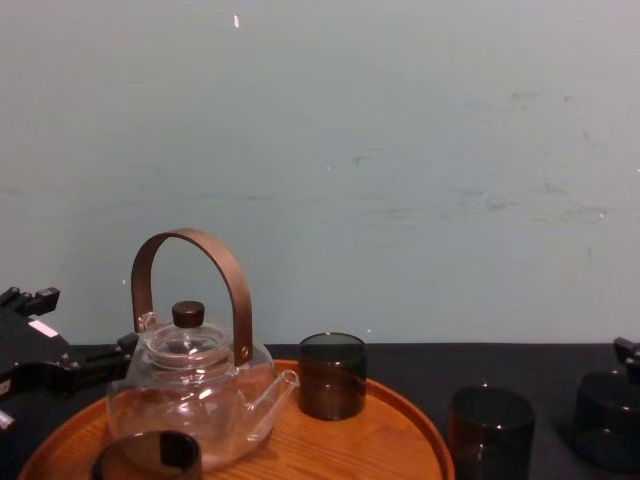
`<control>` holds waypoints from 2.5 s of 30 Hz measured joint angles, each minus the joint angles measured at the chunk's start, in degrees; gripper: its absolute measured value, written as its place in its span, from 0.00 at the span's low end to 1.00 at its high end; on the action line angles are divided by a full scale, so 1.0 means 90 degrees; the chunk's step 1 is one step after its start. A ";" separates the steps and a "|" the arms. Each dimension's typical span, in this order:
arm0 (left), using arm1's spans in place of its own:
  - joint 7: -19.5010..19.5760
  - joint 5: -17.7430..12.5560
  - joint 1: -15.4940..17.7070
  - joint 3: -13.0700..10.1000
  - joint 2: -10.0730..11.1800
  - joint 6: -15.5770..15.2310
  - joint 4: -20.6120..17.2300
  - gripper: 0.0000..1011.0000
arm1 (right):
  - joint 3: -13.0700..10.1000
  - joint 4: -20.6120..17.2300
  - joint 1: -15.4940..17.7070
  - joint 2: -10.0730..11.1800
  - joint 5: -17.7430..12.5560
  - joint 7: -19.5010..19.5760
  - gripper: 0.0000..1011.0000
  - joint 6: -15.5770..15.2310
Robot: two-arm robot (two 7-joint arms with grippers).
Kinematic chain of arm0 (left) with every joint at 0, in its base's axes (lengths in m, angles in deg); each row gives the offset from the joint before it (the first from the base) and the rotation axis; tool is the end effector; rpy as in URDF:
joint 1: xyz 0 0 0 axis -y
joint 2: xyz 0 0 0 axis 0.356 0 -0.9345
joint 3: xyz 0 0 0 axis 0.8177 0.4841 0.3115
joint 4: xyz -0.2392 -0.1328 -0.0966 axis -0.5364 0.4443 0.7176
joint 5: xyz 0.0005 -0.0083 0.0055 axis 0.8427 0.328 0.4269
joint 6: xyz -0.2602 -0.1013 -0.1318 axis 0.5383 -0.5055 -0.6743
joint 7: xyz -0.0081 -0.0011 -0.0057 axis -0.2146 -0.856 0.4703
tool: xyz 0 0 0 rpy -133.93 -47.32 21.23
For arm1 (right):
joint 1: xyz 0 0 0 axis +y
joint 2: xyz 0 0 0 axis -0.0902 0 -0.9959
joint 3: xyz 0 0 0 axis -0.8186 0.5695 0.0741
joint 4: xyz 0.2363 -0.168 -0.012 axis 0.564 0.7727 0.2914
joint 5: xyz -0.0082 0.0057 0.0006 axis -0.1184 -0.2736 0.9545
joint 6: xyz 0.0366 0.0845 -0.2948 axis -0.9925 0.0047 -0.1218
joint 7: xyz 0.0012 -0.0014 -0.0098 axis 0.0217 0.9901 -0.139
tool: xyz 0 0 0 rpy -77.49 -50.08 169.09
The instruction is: Pick up the glass from the table and place it on the tray.
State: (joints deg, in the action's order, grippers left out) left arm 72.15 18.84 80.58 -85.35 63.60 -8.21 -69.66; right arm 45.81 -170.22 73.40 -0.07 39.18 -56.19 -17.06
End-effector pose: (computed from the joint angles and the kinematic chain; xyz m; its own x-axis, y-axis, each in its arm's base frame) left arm 0.3580 0.0826 -0.3023 0.2924 0.8802 0.3738 -0.9552 0.2875 0.0703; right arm 0.3581 -0.0827 -0.3023 0.2923 -0.8802 0.3738 0.9553 0.2873 -0.0704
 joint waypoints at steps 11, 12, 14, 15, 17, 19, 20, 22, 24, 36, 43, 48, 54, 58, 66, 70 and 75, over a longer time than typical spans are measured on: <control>0.0000 0.0000 0.0000 0.0000 0.0000 0.0000 0.0000 0.99 | 0.0000 0.0000 0.0000 0.0000 0.0000 0.0000 0.99 0.0000; 0.0000 0.0000 0.0000 0.0000 0.0000 0.0000 0.0000 0.99 | 0.0000 0.0000 0.0000 0.0000 0.0000 0.0000 0.99 0.0000; 0.0000 0.0000 0.0000 0.0000 0.0000 0.0000 -0.0001 0.99 | 0.0000 0.0000 0.0000 0.0000 0.0000 0.0000 0.99 0.0000; 0.0000 0.0000 0.0000 0.0000 0.0000 0.0000 0.0000 0.99 | 0.0000 0.0000 0.0000 0.0000 0.0000 0.0000 0.99 0.0000; 0.0000 0.0000 0.0000 0.0000 0.0000 0.0000 0.0000 0.99 | 0.0000 0.0000 0.0000 0.0000 0.0000 0.0000 0.99 0.0000; 0.0000 0.0000 0.0000 0.0000 0.0000 0.0000 0.0000 0.99 | 0.0000 0.0000 0.0000 0.0000 0.0000 0.0000 0.99 0.0000; 0.0000 0.0000 0.0000 -0.0001 0.0000 0.0000 0.0000 0.99 | 0.0000 0.0000 0.0000 0.0000 0.0000 0.0000 0.99 0.0000; 0.0000 0.0000 0.0000 0.0000 0.0000 0.0000 0.0000 0.99 | 0.0000 0.0000 0.0000 0.0000 0.0000 0.0000 0.99 0.0000; 0.0000 0.0000 0.0000 0.0000 0.0000 0.0000 0.0000 0.99 | 0.0000 0.0000 0.0000 0.0000 0.0000 0.0000 0.99 0.0000; 0.0000 0.0000 0.0000 0.0000 0.0000 0.0000 0.0000 0.99 | 0.0000 0.0000 0.0000 0.0000 0.0000 0.0000 0.99 0.0000; 0.0000 0.0000 0.0000 0.0000 0.0000 0.0000 0.0000 0.99 | -0.0057 -0.0010 0.0021 -0.0007 -0.0039 -0.0141 0.99 0.0024; 0.0000 0.0000 0.0000 0.0000 0.0000 0.0000 0.0000 0.99 | -0.0161 -0.0136 0.0130 -0.0009 -0.0171 -0.0394 0.99 0.0049; 0.0000 0.0000 0.0000 0.0000 0.0000 0.0000 0.0000 0.99 | -0.0244 -0.0421 0.0346 0.0006 -0.0352 -0.0675 0.99 0.0023; 0.0000 0.0000 0.0000 0.0000 0.0000 0.0000 0.0000 0.99 | -0.0290 -0.0607 0.0510 -0.0013 -0.0473 -0.0807 0.99 -0.0021; 0.0000 0.0000 0.0000 0.0000 0.0000 0.0000 0.0000 0.99 | -0.0302 -0.0843 0.0755 -0.0132 -0.0592 -0.1019 0.99 -0.0199; 0.0000 0.0000 0.0000 0.0000 0.0000 0.0000 0.0000 0.99 | -0.0316 -0.0864 0.0816 -0.0187 -0.0593 -0.1065 0.99 -0.0260; 0.0000 0.0000 0.0000 0.0000 0.0000 0.0000 0.0000 0.99 | -0.0386 -0.0856 0.0860 -0.0234 -0.0567 -0.1104 0.99 -0.0325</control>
State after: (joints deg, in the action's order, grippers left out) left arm 72.14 18.84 80.58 -85.35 63.60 -8.22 -69.66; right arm 42.34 -177.92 81.13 -2.18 34.08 -66.13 -19.98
